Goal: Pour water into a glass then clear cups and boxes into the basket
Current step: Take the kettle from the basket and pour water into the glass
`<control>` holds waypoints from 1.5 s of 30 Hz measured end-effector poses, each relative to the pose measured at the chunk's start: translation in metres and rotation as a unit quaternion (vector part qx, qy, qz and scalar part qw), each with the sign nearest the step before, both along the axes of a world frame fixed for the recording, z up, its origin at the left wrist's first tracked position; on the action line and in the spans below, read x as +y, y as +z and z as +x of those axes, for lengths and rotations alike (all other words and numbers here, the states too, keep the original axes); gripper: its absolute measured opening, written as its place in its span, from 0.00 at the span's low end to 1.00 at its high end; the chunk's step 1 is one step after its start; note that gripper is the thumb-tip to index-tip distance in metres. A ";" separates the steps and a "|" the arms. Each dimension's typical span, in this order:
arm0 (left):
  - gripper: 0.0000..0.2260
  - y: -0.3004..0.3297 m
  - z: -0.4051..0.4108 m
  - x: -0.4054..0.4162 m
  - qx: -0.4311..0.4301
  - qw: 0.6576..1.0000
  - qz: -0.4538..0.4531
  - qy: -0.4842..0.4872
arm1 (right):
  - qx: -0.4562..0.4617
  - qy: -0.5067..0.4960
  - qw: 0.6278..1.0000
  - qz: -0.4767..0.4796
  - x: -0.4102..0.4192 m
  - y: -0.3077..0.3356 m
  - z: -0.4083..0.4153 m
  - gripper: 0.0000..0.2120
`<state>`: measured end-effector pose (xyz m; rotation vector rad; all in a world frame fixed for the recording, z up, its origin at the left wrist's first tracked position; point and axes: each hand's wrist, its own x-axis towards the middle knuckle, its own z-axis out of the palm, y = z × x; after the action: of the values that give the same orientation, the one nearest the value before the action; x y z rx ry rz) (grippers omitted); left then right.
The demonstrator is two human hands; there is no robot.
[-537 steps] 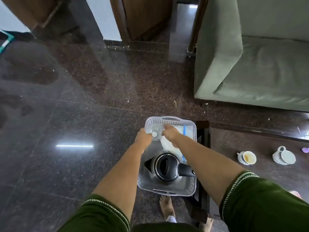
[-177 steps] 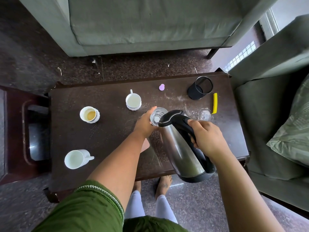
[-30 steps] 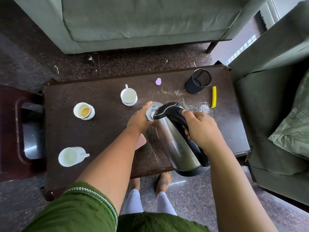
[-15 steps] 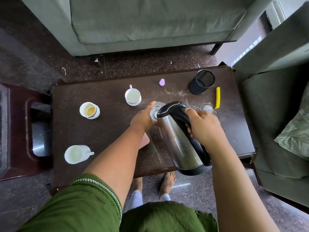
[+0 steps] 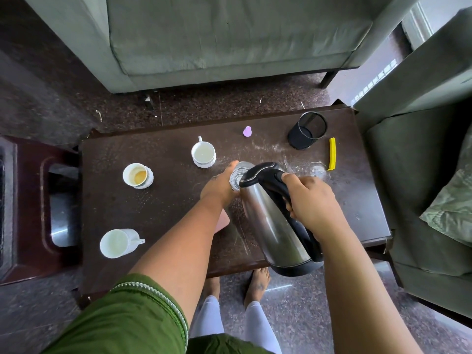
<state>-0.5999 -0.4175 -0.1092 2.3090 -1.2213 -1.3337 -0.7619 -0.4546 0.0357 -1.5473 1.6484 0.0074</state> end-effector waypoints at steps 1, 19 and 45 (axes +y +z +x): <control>0.33 -0.001 0.000 0.000 0.002 1.000 -0.001 0.001 | 0.001 0.000 1.000 0.001 0.000 0.000 0.000 0.28; 0.36 -0.009 0.002 0.002 0.030 0.999 -0.018 0.011 | 0.004 0.001 1.000 0.006 -0.006 0.000 0.002 0.28; 0.36 -0.015 0.004 0.004 0.040 0.998 -0.036 0.023 | 0.024 0.040 0.999 -0.012 -0.009 0.002 0.011 0.27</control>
<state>-0.5962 -0.4130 -0.1242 2.1989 -1.1653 -1.3310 -0.7506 -0.4636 0.0375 -1.6416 1.6272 0.0678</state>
